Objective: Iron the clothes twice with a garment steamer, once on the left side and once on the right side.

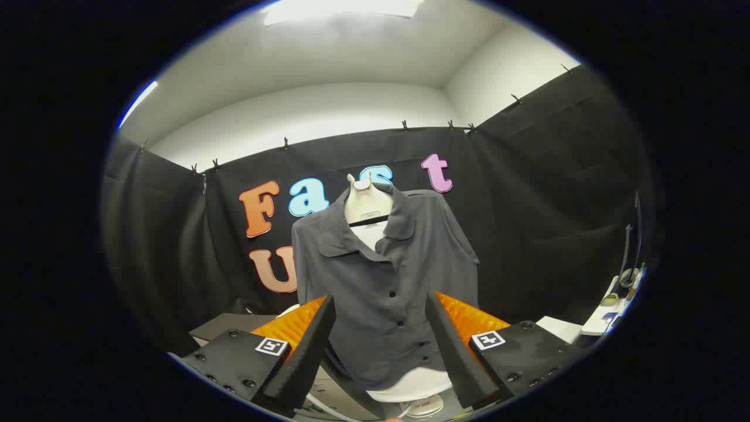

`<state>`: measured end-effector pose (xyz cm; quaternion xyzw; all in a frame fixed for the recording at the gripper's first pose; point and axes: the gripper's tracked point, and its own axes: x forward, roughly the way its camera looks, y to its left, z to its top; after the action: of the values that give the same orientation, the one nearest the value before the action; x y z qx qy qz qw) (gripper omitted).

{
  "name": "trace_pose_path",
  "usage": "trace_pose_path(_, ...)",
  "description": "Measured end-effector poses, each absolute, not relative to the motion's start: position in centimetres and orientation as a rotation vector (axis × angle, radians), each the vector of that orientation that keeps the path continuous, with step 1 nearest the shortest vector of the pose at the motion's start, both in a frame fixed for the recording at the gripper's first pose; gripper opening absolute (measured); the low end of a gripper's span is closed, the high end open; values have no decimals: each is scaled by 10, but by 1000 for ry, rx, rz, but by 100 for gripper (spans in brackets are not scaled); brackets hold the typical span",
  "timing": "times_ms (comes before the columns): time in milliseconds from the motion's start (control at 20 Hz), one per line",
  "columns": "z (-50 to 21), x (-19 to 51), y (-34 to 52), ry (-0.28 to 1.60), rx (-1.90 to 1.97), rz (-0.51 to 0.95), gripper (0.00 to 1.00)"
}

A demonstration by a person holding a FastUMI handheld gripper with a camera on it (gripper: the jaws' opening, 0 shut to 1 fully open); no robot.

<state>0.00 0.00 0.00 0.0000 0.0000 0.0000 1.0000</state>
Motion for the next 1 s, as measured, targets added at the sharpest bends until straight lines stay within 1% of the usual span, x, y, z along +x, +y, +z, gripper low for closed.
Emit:
trace_pose_path(600,-3,-1,13,-14,-6,-12,98)
trace_pose_path(800,2,-3,30,-44,-28,14,98)
trace_pose_path(1000,-10,1,44,-2,18,39,98)
